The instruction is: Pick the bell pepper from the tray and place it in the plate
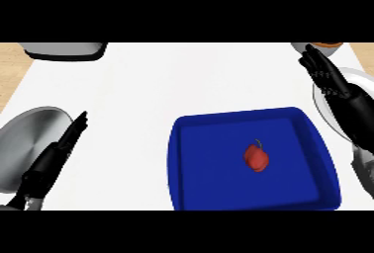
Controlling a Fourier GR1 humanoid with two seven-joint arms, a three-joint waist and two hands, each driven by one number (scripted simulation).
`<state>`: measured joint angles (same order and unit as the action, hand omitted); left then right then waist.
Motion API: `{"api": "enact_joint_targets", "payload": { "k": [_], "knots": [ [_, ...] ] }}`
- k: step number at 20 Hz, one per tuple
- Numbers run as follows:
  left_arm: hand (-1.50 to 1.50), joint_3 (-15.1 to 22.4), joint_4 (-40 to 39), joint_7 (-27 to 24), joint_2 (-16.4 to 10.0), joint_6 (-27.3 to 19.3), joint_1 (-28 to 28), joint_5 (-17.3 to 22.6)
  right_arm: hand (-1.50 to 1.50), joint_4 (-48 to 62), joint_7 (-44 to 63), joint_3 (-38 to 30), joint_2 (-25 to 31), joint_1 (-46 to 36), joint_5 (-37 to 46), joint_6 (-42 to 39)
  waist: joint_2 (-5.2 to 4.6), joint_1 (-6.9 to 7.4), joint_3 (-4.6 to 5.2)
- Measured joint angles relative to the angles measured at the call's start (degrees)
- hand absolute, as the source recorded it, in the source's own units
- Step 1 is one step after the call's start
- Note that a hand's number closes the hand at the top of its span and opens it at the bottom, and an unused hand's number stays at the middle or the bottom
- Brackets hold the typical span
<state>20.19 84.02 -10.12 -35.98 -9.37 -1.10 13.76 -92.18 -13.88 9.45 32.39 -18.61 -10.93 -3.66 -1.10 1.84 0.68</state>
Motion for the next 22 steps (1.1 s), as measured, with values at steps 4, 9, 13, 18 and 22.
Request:
{"api": "enact_joint_targets", "payload": {
  "k": [4,9,13,18,22],
  "knots": [
    [0.00,-2.1,-1.3,4.0,2.8,-2.8,-0.2,1.7,1.50,-1.0,3.3,0.2,-6.0,1.7,-0.8,5.1,0.82,-1.34,-0.44],
    [0.00,-3.7,-2.8,7.7,6.1,-7.4,1.6,3.6,1.50,0.5,5.3,-1.2,-1.0,7.0,10.4,13.9,1.36,-4.31,0.40],
    [0.00,-4.5,-3.8,10.2,8.7,-10.0,1.6,4.9,1.50,1.9,4.9,-1.0,-3.7,12.8,20.5,26.7,1.38,-5.43,-0.22],
    [0.00,-3.7,-3.7,12.7,11.1,-12.2,0.4,4.8,-1.50,0.9,-7.6,0.7,-18.7,19.6,13.8,33.1,1.23,-4.55,-0.94],
    [0.00,-2.5,-2.7,15.7,12.5,-13.9,-1.5,3.1,-1.50,4.1,-17.9,4.7,-20.9,26.2,16.2,32.7,1.16,-3.20,-0.85]
  ]
}}
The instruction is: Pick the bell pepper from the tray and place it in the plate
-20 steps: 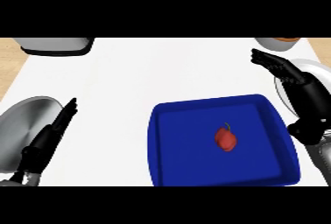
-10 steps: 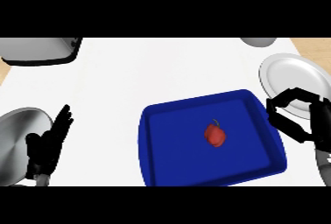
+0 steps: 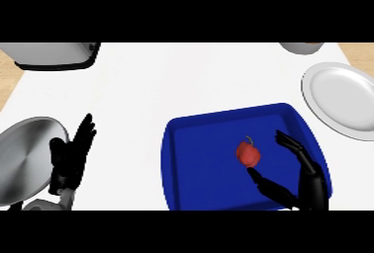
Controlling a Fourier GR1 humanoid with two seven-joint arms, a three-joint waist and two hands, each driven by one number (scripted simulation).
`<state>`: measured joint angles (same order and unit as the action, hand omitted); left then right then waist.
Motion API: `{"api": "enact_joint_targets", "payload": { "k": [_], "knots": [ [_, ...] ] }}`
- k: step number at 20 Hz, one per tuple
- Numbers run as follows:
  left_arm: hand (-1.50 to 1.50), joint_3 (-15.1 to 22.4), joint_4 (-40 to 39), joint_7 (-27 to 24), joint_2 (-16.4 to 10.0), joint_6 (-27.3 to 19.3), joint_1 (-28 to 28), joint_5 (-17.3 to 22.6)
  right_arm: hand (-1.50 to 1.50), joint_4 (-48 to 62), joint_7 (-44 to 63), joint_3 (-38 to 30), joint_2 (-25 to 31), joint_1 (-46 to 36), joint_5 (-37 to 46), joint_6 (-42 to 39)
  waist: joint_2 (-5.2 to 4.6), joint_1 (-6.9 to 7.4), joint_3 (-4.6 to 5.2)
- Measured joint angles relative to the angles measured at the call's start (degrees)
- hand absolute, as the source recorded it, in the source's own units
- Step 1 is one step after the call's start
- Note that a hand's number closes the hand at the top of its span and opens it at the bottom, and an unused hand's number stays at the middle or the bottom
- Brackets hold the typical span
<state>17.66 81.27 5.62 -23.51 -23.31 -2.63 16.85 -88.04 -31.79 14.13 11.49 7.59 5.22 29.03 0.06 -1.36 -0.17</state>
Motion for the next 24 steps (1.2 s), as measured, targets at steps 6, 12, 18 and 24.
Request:
{"api": "enact_joint_targets", "payload": {
  "k": [6,12,18,24],
  "knots": [
    [0.00,1.3,0.2,1.1,1.4,-1.2,-0.2,-1.9,-1.50,-0.3,9.7,2.4,6.0,2.3,13.8,4.6,0.00,0.85,0.23],
    [0.00,1.0,0.5,2.1,1.5,-0.7,-0.8,-2.5,-1.50,-6.7,30.1,5.3,11.5,2.0,28.2,0.4,0.02,1.10,0.37],
    [0.00,0.3,1.0,2.8,1.3,0.5,-1.1,-2.5,-1.50,-12.8,48.9,8.1,14.2,-1.9,32.6,-14.9,-0.02,1.53,0.33],
    [0.00,-0.7,-0.2,2.2,3.0,0.9,-0.8,-4.2,-1.50,-14.0,60.2,10.1,11.3,-7.2,34.3,-25.9,-0.06,1.54,0.23]
  ]
}}
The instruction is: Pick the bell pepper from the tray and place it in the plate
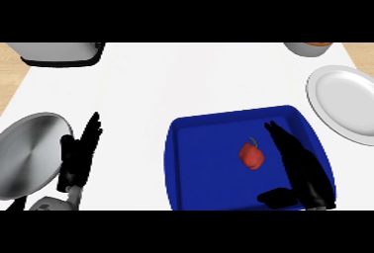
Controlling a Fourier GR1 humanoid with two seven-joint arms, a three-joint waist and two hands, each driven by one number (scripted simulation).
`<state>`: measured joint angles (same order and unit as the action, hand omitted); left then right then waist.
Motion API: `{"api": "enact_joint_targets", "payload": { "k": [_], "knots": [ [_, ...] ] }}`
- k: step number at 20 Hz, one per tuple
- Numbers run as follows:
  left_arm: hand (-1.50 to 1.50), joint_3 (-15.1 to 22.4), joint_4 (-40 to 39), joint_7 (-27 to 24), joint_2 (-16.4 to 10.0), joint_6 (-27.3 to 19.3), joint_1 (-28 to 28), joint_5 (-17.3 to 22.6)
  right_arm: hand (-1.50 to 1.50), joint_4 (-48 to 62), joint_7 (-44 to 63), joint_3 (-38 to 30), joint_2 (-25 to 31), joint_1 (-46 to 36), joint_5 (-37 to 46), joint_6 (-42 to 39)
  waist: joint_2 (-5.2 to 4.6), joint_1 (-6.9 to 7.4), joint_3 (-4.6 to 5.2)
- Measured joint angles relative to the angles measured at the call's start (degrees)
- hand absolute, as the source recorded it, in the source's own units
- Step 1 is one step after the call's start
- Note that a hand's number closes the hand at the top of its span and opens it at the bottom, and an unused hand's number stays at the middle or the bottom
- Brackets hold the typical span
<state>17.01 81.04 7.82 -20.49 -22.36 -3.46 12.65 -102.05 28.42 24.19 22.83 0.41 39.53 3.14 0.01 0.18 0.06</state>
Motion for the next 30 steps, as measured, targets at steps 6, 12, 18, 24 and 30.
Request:
{"api": "enact_joint_targets", "payload": {
  "k": [6,12,18,24,30],
  "knots": [
    [0.00,-2.2,0.7,0.9,2.3,1.5,1.0,-2.9,-1.50,3.1,0.7,-1.7,-3.7,-1.7,2.0,-4.3,0.01,-0.09,-0.05],
    [0.00,-3.9,2.1,2.9,4.4,2.9,1.0,-5.7,-1.50,7.0,-1.7,-3.4,-6.8,-2.9,4.0,-6.3,0.01,-0.11,-0.06],
    [0.00,-7.3,2.2,3.9,5.7,6.3,0.9,-7.3,-1.50,9.3,-3.0,-5.4,-10.0,-3.6,5.7,-8.3,0.01,-0.13,-0.07],
    [0.00,-9.6,0.8,3.7,7.4,8.2,0.2,-9.4,-1.50,15.6,-6.6,-7.9,-12.0,-5.5,7.6,-7.6,0.01,-0.10,-0.06],
    [0.00,-10.8,1.5,3.4,9.0,9.4,1.0,-11.4,1.50,18.7,-10.1,-9.0,-12.5,-6.7,10.3,-7.5,0.00,-0.10,-0.06]
  ]
}}
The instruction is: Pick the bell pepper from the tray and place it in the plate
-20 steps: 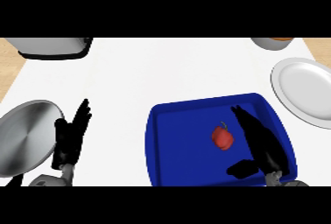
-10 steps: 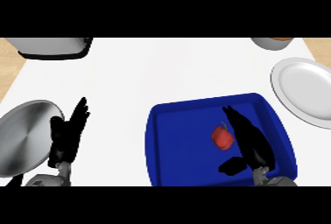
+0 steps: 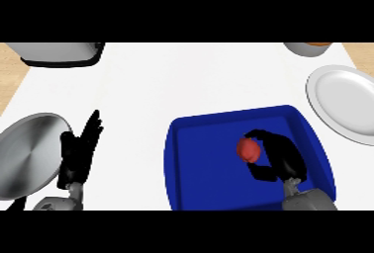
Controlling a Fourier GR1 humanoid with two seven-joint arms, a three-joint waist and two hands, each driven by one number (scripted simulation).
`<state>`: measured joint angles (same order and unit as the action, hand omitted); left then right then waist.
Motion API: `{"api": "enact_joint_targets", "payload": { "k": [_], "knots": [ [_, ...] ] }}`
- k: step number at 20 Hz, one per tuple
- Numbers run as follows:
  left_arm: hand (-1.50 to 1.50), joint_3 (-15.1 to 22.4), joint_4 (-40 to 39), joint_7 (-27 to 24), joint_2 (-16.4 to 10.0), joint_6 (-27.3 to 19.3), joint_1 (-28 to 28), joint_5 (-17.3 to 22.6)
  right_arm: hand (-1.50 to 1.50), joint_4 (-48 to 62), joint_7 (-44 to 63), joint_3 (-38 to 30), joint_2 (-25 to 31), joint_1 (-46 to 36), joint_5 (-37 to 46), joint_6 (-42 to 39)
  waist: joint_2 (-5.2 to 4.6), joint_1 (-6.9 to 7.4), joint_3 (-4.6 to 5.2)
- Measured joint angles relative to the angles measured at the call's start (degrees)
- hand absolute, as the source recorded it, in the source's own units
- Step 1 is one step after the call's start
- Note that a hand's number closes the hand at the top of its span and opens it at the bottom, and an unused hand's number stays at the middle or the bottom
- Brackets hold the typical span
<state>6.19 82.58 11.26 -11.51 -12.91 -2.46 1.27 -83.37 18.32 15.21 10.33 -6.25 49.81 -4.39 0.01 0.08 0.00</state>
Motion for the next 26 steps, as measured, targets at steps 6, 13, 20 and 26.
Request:
{"api": "enact_joint_targets", "payload": {
  "k": [6,13,20,26],
  "knots": [
    [0.00,-0.6,1.2,1.2,1.3,0.5,0.5,-1.6,1.50,3.1,-4.1,-0.8,-0.6,-0.6,4.0,4.6,0.12,0.00,0.08],
    [0.00,-1.7,0.2,1.0,2.1,0.9,-0.5,-2.3,1.50,3.8,-5.5,-4.5,1.3,-2.5,6.2,7.9,0.00,0.04,0.01],
    [0.00,-2.4,0.2,0.6,1.7,2.5,-0.1,-1.7,1.50,18.1,-17.4,-14.3,9.7,-16.6,-0.7,3.2,-0.19,0.63,-0.03],
    [0.00,-2.3,1.1,1.2,2.1,2.2,0.4,-2.7,1.50,16.6,-20.4,-19.8,12.3,-19.8,-3.1,6.4,-0.01,0.13,-0.01]
  ]
}}
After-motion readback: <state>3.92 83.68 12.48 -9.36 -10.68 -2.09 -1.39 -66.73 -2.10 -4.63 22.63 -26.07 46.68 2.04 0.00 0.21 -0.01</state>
